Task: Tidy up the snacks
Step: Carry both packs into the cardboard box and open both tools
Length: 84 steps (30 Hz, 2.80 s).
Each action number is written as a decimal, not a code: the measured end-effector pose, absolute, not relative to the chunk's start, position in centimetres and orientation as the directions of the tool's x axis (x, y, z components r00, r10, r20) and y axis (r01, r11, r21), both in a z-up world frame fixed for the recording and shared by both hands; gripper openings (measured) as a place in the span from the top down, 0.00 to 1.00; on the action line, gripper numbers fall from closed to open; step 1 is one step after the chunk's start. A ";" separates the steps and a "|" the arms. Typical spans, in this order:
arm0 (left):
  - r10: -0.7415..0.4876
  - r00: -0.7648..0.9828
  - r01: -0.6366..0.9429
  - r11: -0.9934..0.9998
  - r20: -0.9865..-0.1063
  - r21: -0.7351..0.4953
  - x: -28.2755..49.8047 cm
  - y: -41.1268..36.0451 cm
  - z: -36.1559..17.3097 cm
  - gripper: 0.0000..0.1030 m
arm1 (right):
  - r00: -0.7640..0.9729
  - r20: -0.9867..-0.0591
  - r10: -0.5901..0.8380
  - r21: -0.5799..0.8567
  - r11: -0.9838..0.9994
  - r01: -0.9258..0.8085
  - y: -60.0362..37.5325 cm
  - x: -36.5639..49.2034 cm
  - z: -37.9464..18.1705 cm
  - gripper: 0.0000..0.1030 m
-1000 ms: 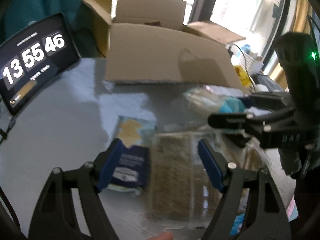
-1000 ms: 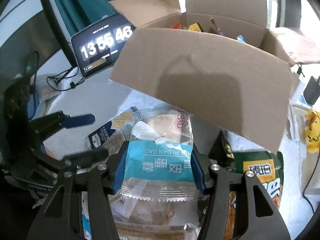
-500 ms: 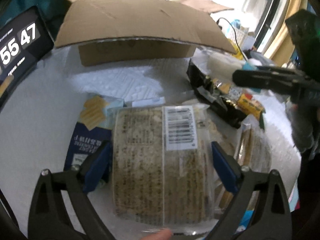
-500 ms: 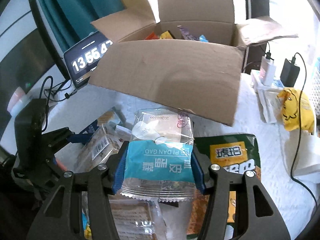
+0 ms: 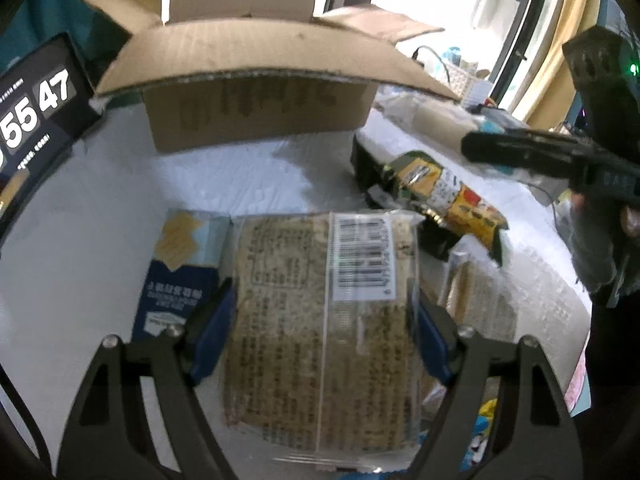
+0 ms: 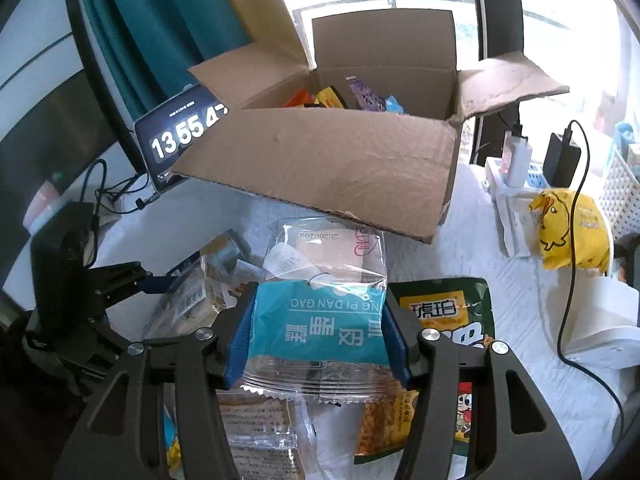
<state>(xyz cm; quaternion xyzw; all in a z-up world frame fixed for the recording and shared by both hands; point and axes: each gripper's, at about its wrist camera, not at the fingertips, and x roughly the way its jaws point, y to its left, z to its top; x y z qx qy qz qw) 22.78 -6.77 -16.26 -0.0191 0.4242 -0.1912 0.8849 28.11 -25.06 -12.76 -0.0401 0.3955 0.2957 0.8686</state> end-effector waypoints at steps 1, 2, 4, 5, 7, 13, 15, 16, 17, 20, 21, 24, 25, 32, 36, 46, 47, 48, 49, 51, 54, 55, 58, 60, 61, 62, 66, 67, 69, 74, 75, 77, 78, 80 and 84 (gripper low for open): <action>-0.354 0.576 0.321 0.927 -0.737 -0.195 22.5 -6.5 -15.8 0.22 | 0.513 -0.708 0.485 0.163 0.820 -0.549 -25.0 28.0 -12.6 0.43; -0.352 0.588 0.320 0.928 -0.728 -0.191 22.3 -6.4 -15.3 0.22 | 0.515 -0.706 0.487 0.161 0.817 -0.553 -24.9 27.8 -12.4 0.43; -0.353 0.604 0.321 0.928 -0.715 -0.186 22.0 -6.1 -14.4 0.22 | 0.518 -0.699 0.492 0.154 0.812 -0.563 -24.7 27.3 -12.0 0.43; -0.353 0.613 0.323 0.928 -0.707 -0.184 21.9 -6.0 -14.0 0.22 | 0.520 -0.696 0.495 0.150 0.808 -0.569 -24.6 27.0 -11.7 0.43; -0.351 0.629 0.326 0.929 -0.694 -0.174 21.6 -6.0 -13.1 0.22 | 0.523 -0.688 0.502 0.143 0.802 -0.580 -24.5 26.4 -11.1 0.43; -0.355 0.668 0.330 0.929 -0.654 -0.167 20.9 -5.6 -10.9 0.22 | 0.554 -0.660 0.509 0.115 0.796 -0.594 -24.4 24.9 -9.2 0.43; -0.356 0.681 0.335 0.929 -0.640 -0.161 20.8 -5.5 -10.1 0.22 | 0.565 -0.650 0.508 0.107 0.798 -0.593 -24.5 24.7 -8.6 0.43; -0.353 0.686 0.334 0.930 -0.636 -0.155 20.8 -5.5 -9.8 0.22 | 0.570 -0.646 0.507 0.104 0.799 -0.593 -24.6 24.7 -8.4 0.43; -0.350 0.694 0.333 0.931 -0.629 -0.150 20.8 -5.4 -9.4 0.22 | 0.576 -0.642 0.506 0.101 0.801 -0.590 -24.7 24.6 -8.2 0.43; -0.344 0.712 0.326 0.934 -0.612 -0.146 20.9 -4.9 -8.5 0.22 | 0.592 -0.633 0.500 0.095 0.808 -0.581 -25.1 24.9 -7.7 0.43; -0.343 0.718 0.323 0.935 -0.606 -0.147 21.0 -4.7 -8.2 0.22 | 0.597 -0.630 0.497 0.094 0.812 -0.576 -25.2 25.0 -7.5 0.43; -0.344 0.731 0.318 0.936 -0.589 -0.152 21.4 -4.3 -7.3 0.22 | 0.611 -0.622 0.489 0.091 0.820 -0.565 -25.5 25.4 -7.0 0.43; -0.347 0.733 0.319 0.935 -0.585 -0.156 21.6 -4.3 -7.0 0.22 | 0.616 -0.619 0.487 0.090 0.823 -0.561 -25.6 25.5 -6.9 0.43; -0.353 0.759 0.317 0.934 -0.546 -0.164 23.3 -3.6 -5.1 0.22 | 0.655 -0.587 0.476 0.095 0.844 -0.528 -26.4 27.0 -5.5 0.43; -0.348 0.775 0.309 0.937 -0.528 -0.164 24.9 -3.3 -4.2 0.22 | 0.692 -0.563 0.451 0.088 0.866 -0.493 -26.9 28.1 -4.7 0.43; -0.327 0.827 0.284 0.945 -0.457 -0.161 28.5 -2.3 -1.4 0.22 | 0.755 -0.515 0.407 0.063 0.896 -0.440 -27.1 31.5 -3.0 0.43; -0.325 0.834 0.285 0.946 -0.447 -0.156 28.9 -2.2 -1.0 0.22 | 0.759 -0.512 0.403 0.058 0.897 -0.437 -27.0 31.8 -2.7 0.43; -0.324 0.837 0.285 0.946 -0.440 -0.153 29.3 -2.2 -0.8 0.22 | 0.764 -0.507 0.399 0.052 0.899 -0.435 -26.9 32.1 -2.6 0.43; -0.322 0.841 0.285 0.947 -0.436 -0.150 29.6 -2.1 -0.6 0.22 | 0.770 -0.502 0.394 0.046 0.901 -0.432 -26.7 32.3 -2.4 0.43; -0.320 0.848 0.290 0.947 -0.422 -0.136 30.4 -2.2 0.0 0.22 | 0.778 -0.494 0.387 0.037 0.904 -0.426 -26.4 33.1 -2.0 0.43; -0.316 0.856 0.290 0.949 -0.409 -0.126 31.7 -2.2 0.5 0.22 | 0.790 -0.479 0.383 0.035 0.907 -0.420 -26.0 34.3 -1.5 0.43; -0.314 0.859 0.288 0.949 -0.403 -0.125 32.4 -2.1 0.7 0.22 | 0.793 -0.476 0.381 0.034 0.908 -0.417 -25.9 34.8 -1.4 0.42; -0.308 0.866 0.280 0.951 -0.394 -0.128 33.9 -1.9 0.9 0.21 | 0.809 -0.460 0.366 0.026 0.916 -0.400 -25.4 36.3 -1.0 0.42; -0.308 0.870 0.267 0.951 -0.385 -0.156 35.3 -1.2 1.2 0.21 | 0.820 -0.448 0.358 0.022 0.921 -0.390 -25.2 37.4 -0.7 0.42; -0.308 0.871 0.264 0.951 -0.383 -0.163 35.8 -1.0 1.1 0.21 | 0.821 -0.446 0.357 0.024 0.922 -0.387 -25.2 37.8 -0.7 0.42; -0.307 0.873 0.259 0.950 -0.378 -0.173 36.5 -0.7 1.2 0.21 | 0.820 -0.447 0.357 0.026 0.922 -0.387 -25.1 38.4 -0.7 0.42; -0.324 0.875 0.258 0.941 -0.359 -0.220 39.2 0.0 1.4 0.21 | 0.823 -0.450 0.347 0.036 0.928 -0.371 -25.0 41.0 -0.5 0.42; -0.322 0.877 0.254 0.941 -0.357 -0.225 39.8 0.0 1.4 0.21 | 0.825 -0.449 0.344 0.037 0.929 -0.368 -24.9 41.5 -0.5 0.42; -0.323 0.876 0.248 0.939 -0.358 -0.239 41.6 -0.1 1.2 0.21 | 0.832 -0.440 0.338 0.037 0.932 -0.360 -24.8 42.6 -0.4 0.42; -0.293 0.873 0.227 0.952 -0.390 -0.208 44.6 -1.0 0.3 0.21 | 0.849 -0.423 0.317 0.056 0.944 -0.325 -24.7 45.5 -0.8 0.42; -0.284 0.871 0.218 0.955 -0.402 -0.203 45.4 -1.1 0.2 0.21 | 0.852 -0.422 0.309 0.066 0.948 -0.311 -24.7 46.5 -0.9 0.42; -0.256 0.868 0.192 0.963 -0.426 -0.188 46.8 -1.5 0.0 0.20 | 0.859 -0.411 0.306 0.083 0.951 -0.299 -24.9 47.7 -1.0 0.42; -0.245 0.864 0.184 0.967 -0.439 -0.178 47.4 -1.6 -0.1 0.16 | 0.866 -0.399 0.302 0.086 0.952 -0.292 -24.8 48.7 -1.3 0.36; -0.235 0.859 0.181 0.971 -0.455 -0.159 47.8 -1.9 -0.3 0.06 | 0.863 -0.417 0.284 0.080 0.958 -0.277 -24.6 50.0 -2.0 0.19; -0.224 0.867 0.169 0.972 -0.446 -0.161 47.5 -1.7 -0.2 0.05 | 0.861 -0.415 0.295 0.083 0.954 -0.287 -24.5 50.1 -2.8 0.16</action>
